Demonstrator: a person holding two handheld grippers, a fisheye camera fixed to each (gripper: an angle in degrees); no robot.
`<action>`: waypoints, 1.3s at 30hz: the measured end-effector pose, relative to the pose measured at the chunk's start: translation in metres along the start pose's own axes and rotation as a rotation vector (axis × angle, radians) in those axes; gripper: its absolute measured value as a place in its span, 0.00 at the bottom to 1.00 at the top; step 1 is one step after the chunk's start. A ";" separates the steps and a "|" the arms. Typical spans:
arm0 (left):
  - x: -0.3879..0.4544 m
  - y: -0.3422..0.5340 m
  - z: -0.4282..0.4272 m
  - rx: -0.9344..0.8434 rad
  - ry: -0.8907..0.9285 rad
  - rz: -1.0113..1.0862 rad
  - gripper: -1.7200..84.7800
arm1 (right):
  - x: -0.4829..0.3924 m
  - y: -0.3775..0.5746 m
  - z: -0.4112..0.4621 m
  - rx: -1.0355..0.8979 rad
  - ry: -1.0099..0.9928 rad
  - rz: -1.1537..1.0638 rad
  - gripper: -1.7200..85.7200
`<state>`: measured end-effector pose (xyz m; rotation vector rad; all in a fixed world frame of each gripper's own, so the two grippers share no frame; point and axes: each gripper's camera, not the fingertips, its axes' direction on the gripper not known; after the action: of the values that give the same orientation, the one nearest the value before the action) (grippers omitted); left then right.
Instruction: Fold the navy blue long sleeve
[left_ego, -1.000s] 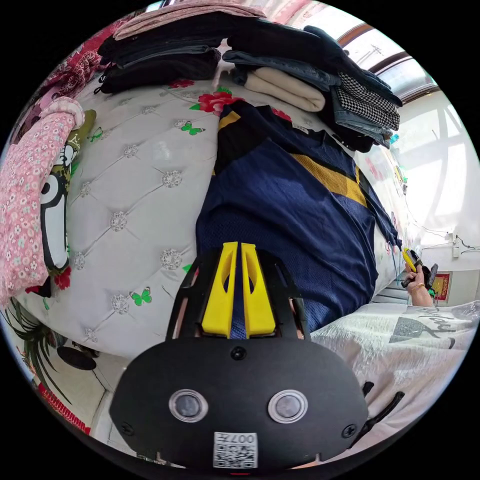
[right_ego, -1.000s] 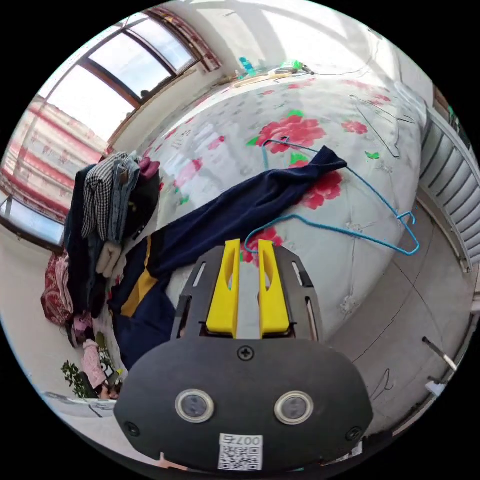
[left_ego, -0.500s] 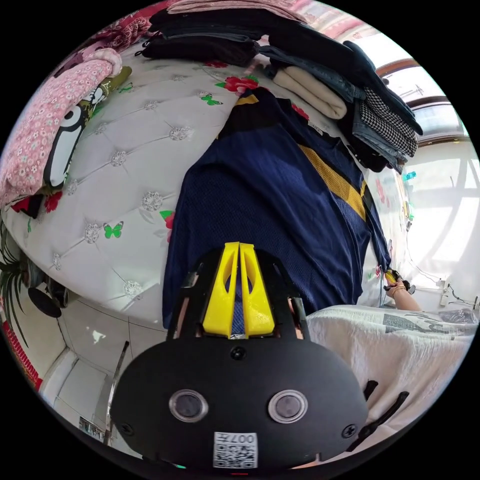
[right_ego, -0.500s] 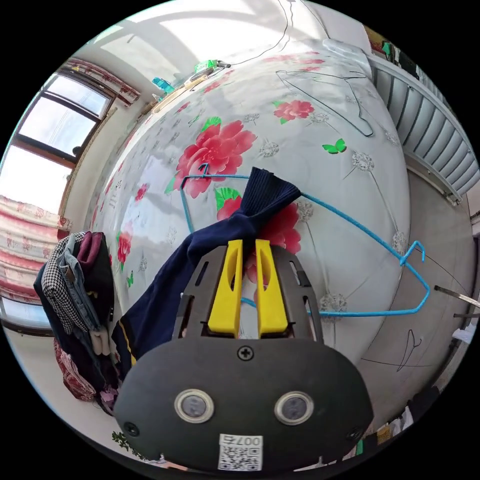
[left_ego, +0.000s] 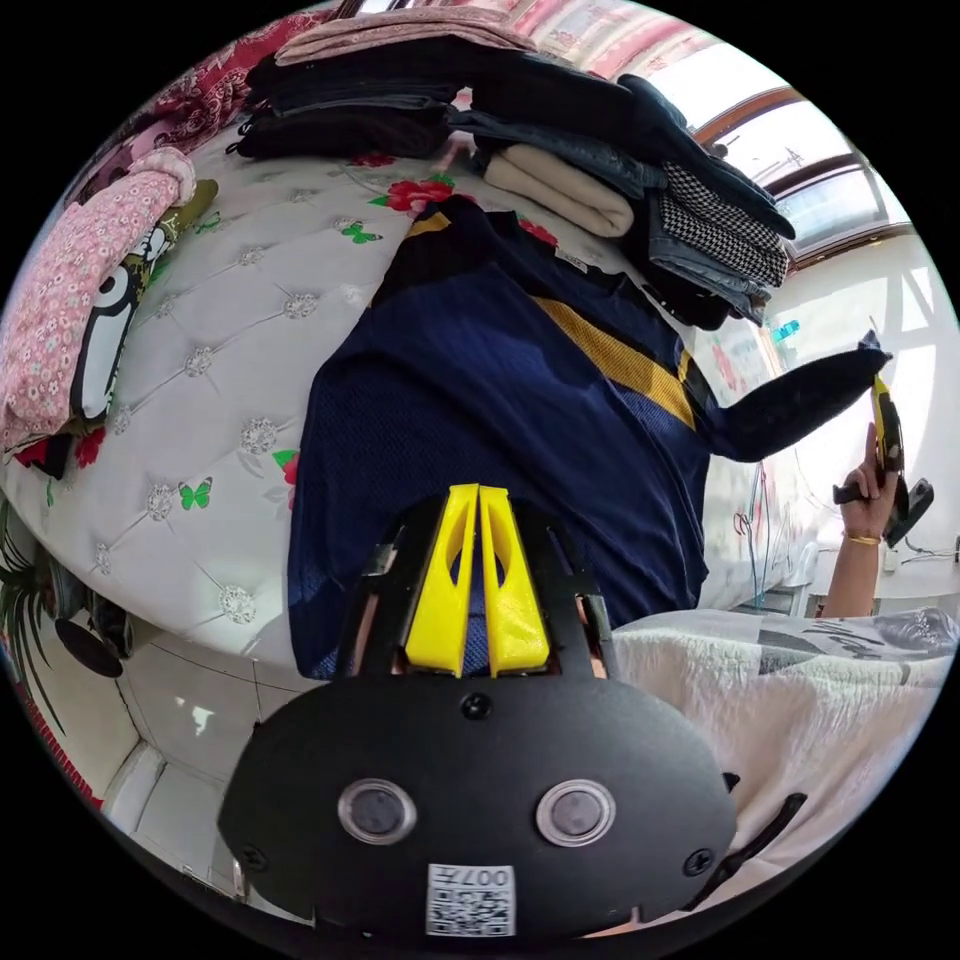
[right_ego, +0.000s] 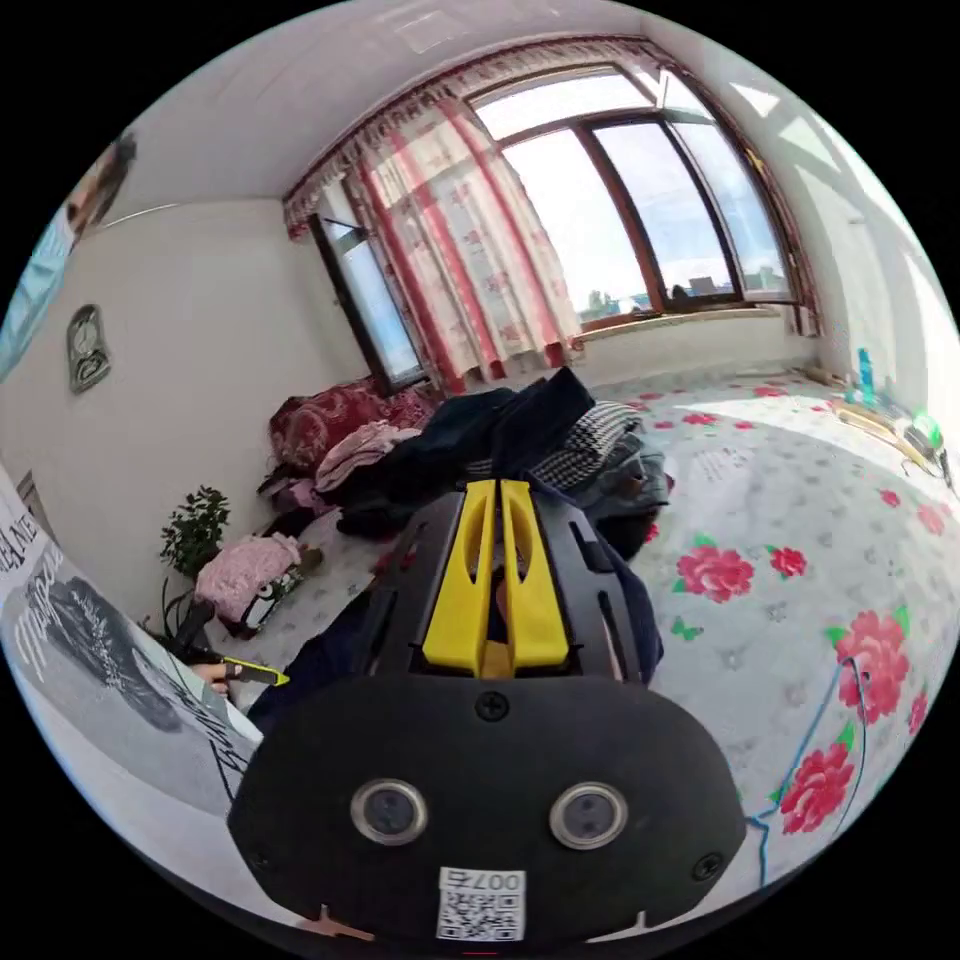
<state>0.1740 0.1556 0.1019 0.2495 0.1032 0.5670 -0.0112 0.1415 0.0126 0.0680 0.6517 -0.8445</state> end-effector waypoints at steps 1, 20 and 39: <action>0.001 0.002 -0.007 0.020 0.012 0.009 0.01 | -0.052 0.005 0.022 -0.015 -0.103 -0.096 0.02; -0.046 0.057 -0.024 0.024 0.020 -0.010 0.12 | -0.195 0.103 0.227 -0.851 0.103 -0.308 0.06; 0.071 0.053 -0.125 0.226 -0.263 0.446 0.03 | -0.190 0.082 0.307 -1.064 0.312 -0.343 0.02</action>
<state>0.1852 0.2631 -0.0070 0.5725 -0.1491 0.9612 0.1111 0.2305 0.3504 -0.9095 1.3635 -0.7232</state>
